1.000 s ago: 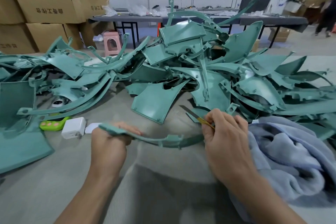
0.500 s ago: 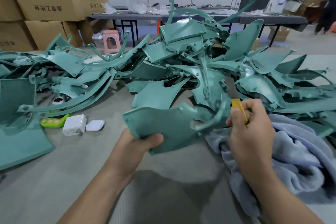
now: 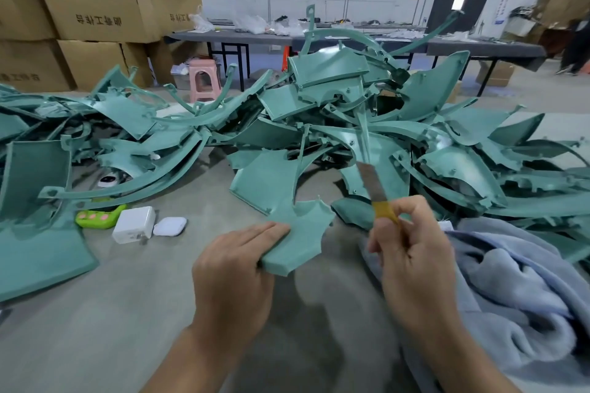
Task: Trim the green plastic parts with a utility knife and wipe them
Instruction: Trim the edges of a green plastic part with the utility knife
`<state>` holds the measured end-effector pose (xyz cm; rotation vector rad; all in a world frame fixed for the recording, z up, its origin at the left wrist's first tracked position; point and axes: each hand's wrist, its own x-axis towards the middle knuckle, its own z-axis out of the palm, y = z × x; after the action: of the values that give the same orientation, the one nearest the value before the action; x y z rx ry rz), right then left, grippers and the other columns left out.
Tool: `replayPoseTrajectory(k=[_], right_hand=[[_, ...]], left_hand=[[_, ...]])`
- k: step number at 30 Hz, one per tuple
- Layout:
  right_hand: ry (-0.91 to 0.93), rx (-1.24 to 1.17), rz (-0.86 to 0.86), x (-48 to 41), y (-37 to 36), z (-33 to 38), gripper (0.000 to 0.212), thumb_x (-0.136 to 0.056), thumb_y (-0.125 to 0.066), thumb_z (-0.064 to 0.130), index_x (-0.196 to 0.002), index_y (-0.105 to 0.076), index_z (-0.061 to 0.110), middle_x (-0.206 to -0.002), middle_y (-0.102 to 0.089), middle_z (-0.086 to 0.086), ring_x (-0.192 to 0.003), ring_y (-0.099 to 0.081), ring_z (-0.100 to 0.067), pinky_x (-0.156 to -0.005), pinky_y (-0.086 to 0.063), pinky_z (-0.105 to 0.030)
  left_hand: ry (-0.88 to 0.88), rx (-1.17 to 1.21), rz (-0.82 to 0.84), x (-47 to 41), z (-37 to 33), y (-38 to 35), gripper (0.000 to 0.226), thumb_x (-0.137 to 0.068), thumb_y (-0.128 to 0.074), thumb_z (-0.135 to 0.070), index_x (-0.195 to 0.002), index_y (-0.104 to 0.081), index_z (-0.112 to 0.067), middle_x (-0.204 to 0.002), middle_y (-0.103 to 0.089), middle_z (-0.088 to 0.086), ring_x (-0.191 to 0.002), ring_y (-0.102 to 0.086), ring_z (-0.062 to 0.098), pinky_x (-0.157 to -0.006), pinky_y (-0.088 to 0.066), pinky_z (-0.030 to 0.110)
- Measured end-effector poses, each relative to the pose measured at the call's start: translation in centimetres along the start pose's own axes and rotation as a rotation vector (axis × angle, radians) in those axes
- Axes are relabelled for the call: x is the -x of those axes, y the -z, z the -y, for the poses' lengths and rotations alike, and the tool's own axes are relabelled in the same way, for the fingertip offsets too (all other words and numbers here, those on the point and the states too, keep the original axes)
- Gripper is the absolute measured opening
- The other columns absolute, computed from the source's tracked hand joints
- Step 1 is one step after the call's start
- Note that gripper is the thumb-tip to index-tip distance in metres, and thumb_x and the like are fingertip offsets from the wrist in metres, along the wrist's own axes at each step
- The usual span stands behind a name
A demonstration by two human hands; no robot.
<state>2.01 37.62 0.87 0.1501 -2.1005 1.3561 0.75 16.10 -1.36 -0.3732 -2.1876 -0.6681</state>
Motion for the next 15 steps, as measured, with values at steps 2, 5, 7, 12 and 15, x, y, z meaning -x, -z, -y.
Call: replayPoseTrajectory(k=[2, 5, 7, 12, 15], right_hand=[[0.008, -0.064, 0.116, 0.4, -0.3, 0.3, 0.015, -0.098, -0.053, 0.043, -0.095, -0.053, 0.028, -0.067, -0.061, 0.002, -0.05, -0.047, -0.011, -0.047, -0.038, -0.028], [0.048, -0.052, 0.219, 1.0, -0.7, 0.7, 0.018, -0.096, -0.051, 0.045, -0.096, -0.053, 0.027, -0.068, -0.06, -0.002, -0.053, -0.048, -0.018, -0.048, -0.043, -0.038], [0.042, -0.046, 0.165, 1.4, -1.0, 0.9, 0.018, -0.097, -0.048, 0.045, -0.095, -0.053, 0.027, -0.067, -0.06, -0.002, -0.053, -0.049, -0.022, -0.049, -0.045, -0.043], [-0.044, -0.075, -0.047, 0.9, -0.9, 0.5, 0.01, -0.097, -0.049, 0.039, -0.092, -0.05, 0.031, -0.067, -0.065, 0.001, -0.054, -0.054, -0.017, -0.05, -0.043, -0.035], [-0.075, -0.13, 0.055, 0.7, -1.0, 0.4, 0.011, -0.099, -0.051, 0.032, -0.088, -0.05, 0.03, -0.067, -0.065, -0.003, -0.053, -0.052, -0.021, -0.047, -0.043, -0.036]], left_hand=[[-0.015, -0.027, -0.025, 0.0, -0.6, 0.0, 0.037, -0.076, -0.06, -0.013, -0.104, -0.083, -0.024, -0.104, -0.079, -0.006, -0.087, -0.076, 0.02, -0.07, -0.059, 0.031], [-0.026, 0.045, -0.103, 0.0, -0.6, 0.3, 0.041, -0.07, -0.073, -0.007, -0.106, -0.081, -0.025, -0.105, -0.076, -0.013, -0.089, -0.075, 0.011, -0.069, -0.059, 0.027], [-0.045, 0.187, -0.142, -0.1, -0.6, 0.8, 0.036, -0.081, -0.072, -0.011, -0.111, -0.078, -0.029, -0.109, -0.07, -0.024, -0.096, -0.068, -0.008, -0.08, -0.051, 0.012], [-0.028, 0.157, -0.149, 0.0, 1.0, 1.0, 0.048, -0.082, -0.057, 0.008, -0.12, -0.075, -0.013, -0.125, -0.07, -0.003, -0.118, -0.064, 0.006, -0.103, -0.046, 0.023], [0.075, -0.074, -0.098, -0.5, 1.9, 0.9, 0.055, -0.075, -0.056, 0.01, -0.123, -0.074, -0.01, -0.129, -0.069, 0.005, -0.124, -0.063, 0.019, -0.106, -0.044, 0.037]])
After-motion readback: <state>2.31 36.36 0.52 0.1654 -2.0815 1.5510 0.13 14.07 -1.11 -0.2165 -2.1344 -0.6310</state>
